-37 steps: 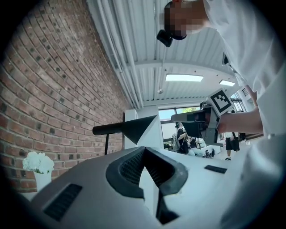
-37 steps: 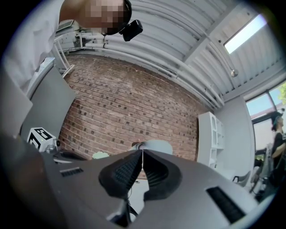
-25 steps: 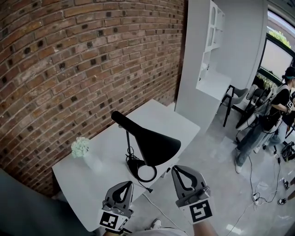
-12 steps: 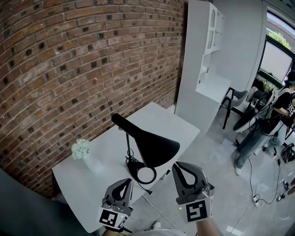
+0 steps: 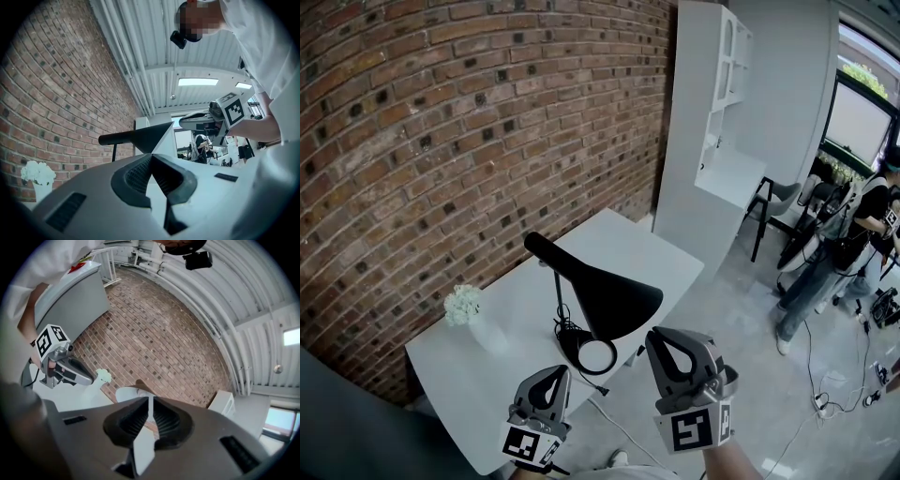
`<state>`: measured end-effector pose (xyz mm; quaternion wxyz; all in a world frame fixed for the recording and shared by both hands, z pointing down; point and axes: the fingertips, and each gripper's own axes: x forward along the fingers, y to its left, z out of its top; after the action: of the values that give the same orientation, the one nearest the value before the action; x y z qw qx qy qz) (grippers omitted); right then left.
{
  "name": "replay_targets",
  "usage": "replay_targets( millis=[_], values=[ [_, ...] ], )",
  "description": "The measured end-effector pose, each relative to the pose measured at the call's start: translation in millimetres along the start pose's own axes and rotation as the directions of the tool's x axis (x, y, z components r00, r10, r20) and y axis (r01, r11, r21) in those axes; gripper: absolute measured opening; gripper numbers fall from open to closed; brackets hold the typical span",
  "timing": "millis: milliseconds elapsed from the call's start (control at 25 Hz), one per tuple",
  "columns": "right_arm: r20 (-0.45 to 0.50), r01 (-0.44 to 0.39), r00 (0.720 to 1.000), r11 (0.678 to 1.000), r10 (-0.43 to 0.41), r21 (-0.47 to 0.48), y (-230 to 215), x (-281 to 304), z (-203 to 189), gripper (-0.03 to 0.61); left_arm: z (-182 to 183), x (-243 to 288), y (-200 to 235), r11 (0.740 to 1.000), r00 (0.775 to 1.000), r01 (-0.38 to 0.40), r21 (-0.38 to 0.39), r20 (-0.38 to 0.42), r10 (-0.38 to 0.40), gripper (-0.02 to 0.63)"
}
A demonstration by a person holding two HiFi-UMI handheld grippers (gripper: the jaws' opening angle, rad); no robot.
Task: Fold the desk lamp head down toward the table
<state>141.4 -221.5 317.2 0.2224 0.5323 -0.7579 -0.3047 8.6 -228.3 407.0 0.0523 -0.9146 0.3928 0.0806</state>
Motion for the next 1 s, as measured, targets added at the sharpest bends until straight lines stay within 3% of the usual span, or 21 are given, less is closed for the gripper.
replay_targets(
  millis=[280,680,1000],
  values=[
    [0.005,0.011,1.0,0.995,-0.011,-0.095,-4.5,2.9,4.9,0.03,-0.6,-0.8,-1.2,1.0,1.0,0.003,0.001,0.001,-0.003,0.008],
    [-0.037,-0.072,0.997,0.969,0.066,-0.238,4.4,18.5,-5.0,0.18,-1.4,-2.6,-2.5,1.0,1.0,-0.007,-0.003,-0.003,0.007,0.008],
    [-0.008,-0.06,0.998,0.949,0.06,-0.309,-6.7,25.0,-0.6,0.194,-5.7,-7.9,-3.3,0.999,0.999,-0.032,-0.009,-0.017,0.032,0.008]
  ],
)
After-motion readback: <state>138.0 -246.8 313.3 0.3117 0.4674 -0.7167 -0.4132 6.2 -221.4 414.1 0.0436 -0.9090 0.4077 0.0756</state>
